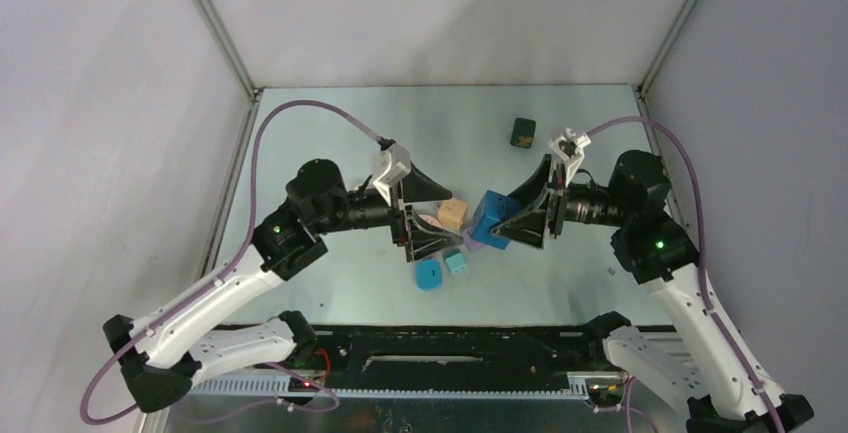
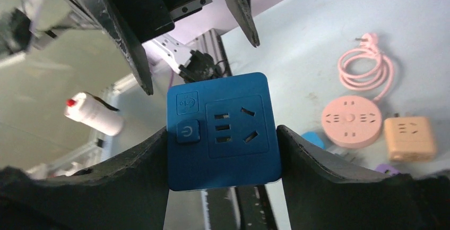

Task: Insert the plug
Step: Pick up the plug from the center of the board.

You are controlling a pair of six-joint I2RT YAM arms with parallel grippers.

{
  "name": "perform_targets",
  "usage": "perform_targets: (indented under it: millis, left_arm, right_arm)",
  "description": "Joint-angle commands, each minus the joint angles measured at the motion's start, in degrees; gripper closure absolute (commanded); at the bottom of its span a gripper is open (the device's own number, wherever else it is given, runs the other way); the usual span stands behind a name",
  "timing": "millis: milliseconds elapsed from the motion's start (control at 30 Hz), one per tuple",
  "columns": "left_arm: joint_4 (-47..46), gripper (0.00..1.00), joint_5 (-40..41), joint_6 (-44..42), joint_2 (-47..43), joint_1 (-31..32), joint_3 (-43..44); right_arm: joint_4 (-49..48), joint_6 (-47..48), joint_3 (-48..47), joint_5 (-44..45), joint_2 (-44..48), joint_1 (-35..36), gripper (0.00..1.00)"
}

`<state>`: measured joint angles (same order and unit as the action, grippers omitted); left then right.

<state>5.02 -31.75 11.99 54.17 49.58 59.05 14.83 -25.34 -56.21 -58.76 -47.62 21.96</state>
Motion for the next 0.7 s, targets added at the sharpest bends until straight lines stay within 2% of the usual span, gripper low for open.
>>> perform_targets:
  millis: [0, 267, 433, 667]
  left_arm:
    - [-2.1, 0.02, -5.9, -0.5, 1.6, -0.4, 4.1]
    - [-10.4, 0.05, -6.6, -3.9, 0.9, -0.3, 0.0]
    - [-10.6, 0.07, -8.9, -6.7, 2.1, -0.3, 0.3]
    - [-6.4, 0.15, -4.6, -11.9, 2.9, -0.4, 0.5]
  right_arm:
    - [2.1, 14.7, -1.9, 5.0, 3.8, 2.4, 1.00]
    - [2.8, 22.3, -1.9, 4.5, 5.3, 3.5, 1.00]
    - [3.9, 25.2, -1.9, 5.4, 5.5, 5.1, 1.00]
    - [3.0, 25.7, -1.8, 6.9, 5.3, 5.7, 1.00]
